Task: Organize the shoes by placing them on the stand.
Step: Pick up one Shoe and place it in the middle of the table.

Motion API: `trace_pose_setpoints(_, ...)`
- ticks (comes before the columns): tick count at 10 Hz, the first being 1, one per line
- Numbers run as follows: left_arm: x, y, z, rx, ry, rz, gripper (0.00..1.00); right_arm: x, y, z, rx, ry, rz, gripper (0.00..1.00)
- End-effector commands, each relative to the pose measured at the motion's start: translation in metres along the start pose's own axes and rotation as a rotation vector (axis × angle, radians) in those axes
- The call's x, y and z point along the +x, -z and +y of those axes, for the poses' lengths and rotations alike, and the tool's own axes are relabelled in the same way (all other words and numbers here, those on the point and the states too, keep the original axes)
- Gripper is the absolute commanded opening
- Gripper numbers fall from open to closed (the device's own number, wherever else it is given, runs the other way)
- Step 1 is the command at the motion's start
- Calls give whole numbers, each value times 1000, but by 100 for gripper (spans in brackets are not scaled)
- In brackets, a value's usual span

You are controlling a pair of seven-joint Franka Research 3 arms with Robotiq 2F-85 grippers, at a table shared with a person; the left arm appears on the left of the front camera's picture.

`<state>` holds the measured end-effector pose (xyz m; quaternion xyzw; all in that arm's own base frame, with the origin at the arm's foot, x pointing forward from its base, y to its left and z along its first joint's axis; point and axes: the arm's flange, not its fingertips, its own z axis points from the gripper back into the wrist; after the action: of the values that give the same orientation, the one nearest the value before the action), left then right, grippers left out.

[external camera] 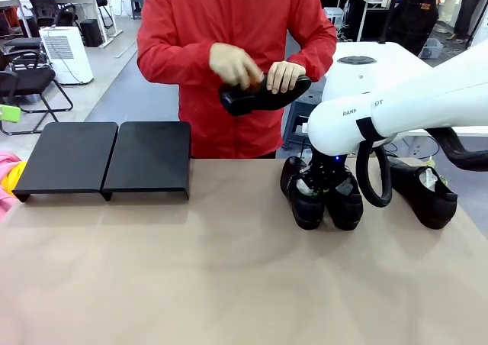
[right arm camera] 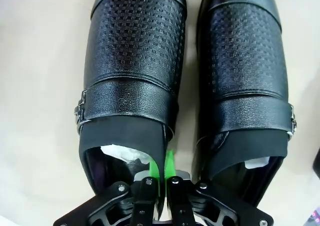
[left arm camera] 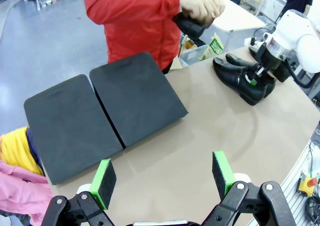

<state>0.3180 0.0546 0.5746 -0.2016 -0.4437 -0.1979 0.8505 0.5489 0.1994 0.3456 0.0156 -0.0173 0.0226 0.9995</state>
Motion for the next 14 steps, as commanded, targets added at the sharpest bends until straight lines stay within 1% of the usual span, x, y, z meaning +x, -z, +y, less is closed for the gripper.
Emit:
trace_pose_setpoints(1, 0, -1, 1, -4, 3, -3, 100, 4, 4, 11, -8, -4, 2, 0)
trace_pose_setpoints(2, 0, -1, 1, -4, 3, -3, 100, -2, -7, 14, -17, -1, -8, 0)
trace_pose_setpoints(4, 0, -1, 1, -4, 3, -3, 100, -24, -50, 18, -5, 8, -74, 0)
trace_pose_setpoints(6, 0, -1, 1, -4, 3, -3, 100, -54, -92, 30, 115, -26, -98, 0)
trace_pose_setpoints(7, 0, -1, 1, -4, 3, -3, 100, -72, -106, 39, 128, -42, -96, 0)
trace_pose_setpoints(8, 0, -1, 1, -4, 3, -3, 100, -99, -125, 48, 138, -136, -77, 0)
trace_pose_setpoints(9, 0, -1, 1, -4, 3, -3, 100, -49, -97, 42, 87, -21, -99, 0)
trace_pose_setpoints(13, 0, -1, 1, -4, 3, -3, 100, -49, -97, 42, 87, -21, -99, 0)
trace_pose_setpoints(14, 0, -1, 1, -4, 3, -3, 100, -57, -87, 37, 91, -26, -68, 0)
